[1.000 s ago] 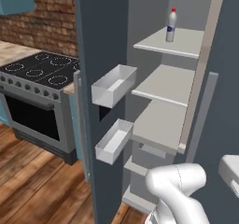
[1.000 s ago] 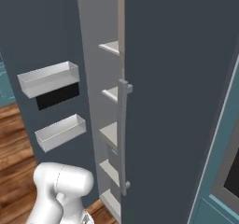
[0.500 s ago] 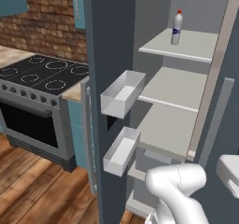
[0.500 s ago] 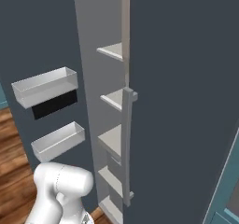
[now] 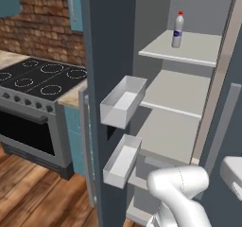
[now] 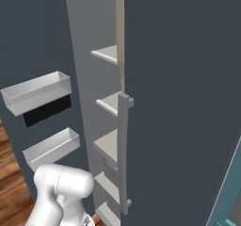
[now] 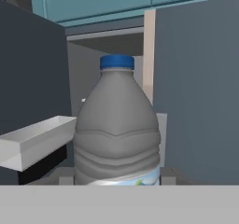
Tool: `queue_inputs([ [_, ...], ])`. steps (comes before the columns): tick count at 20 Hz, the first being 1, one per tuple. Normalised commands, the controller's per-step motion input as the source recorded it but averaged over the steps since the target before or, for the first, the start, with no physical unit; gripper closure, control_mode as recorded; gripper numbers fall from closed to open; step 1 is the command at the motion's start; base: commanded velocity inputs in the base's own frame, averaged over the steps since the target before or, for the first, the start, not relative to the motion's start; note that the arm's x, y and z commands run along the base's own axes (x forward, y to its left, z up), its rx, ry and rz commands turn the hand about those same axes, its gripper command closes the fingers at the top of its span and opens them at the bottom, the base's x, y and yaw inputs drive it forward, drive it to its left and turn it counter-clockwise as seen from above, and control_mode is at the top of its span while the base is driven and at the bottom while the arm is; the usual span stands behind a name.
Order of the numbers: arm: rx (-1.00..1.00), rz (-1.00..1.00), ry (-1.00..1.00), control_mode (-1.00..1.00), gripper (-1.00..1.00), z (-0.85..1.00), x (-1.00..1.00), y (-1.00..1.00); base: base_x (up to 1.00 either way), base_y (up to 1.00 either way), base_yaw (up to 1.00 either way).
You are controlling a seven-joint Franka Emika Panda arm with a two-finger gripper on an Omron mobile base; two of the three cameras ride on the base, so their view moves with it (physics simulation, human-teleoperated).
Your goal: Take the bottled waters from the counter and place them in the freezer to freeze. Close the freezer door after placing the bottles.
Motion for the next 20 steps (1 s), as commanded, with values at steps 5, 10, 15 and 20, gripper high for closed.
queue_inputs([
  [5, 0.0, 0.0, 0.0, 1.0, 1.0, 0.0, 0.0, 0.0, 0.49, 0.0, -0.08],
  [10, 0.0, 0.0, 0.0, 1.0, 1.0, 0.0, 0.0, 0.0, 0.49, 0.0, -0.08],
  [15, 0.0, 0.0, 0.0, 1.0, 1.0, 0.0, 0.0, 0.0, 0.19, 0.01, 0.0],
  [20, 0.0, 0.0, 0.0, 1.0, 1.0, 0.0, 0.0, 0.0, 0.21, 0.06, -0.09],
])
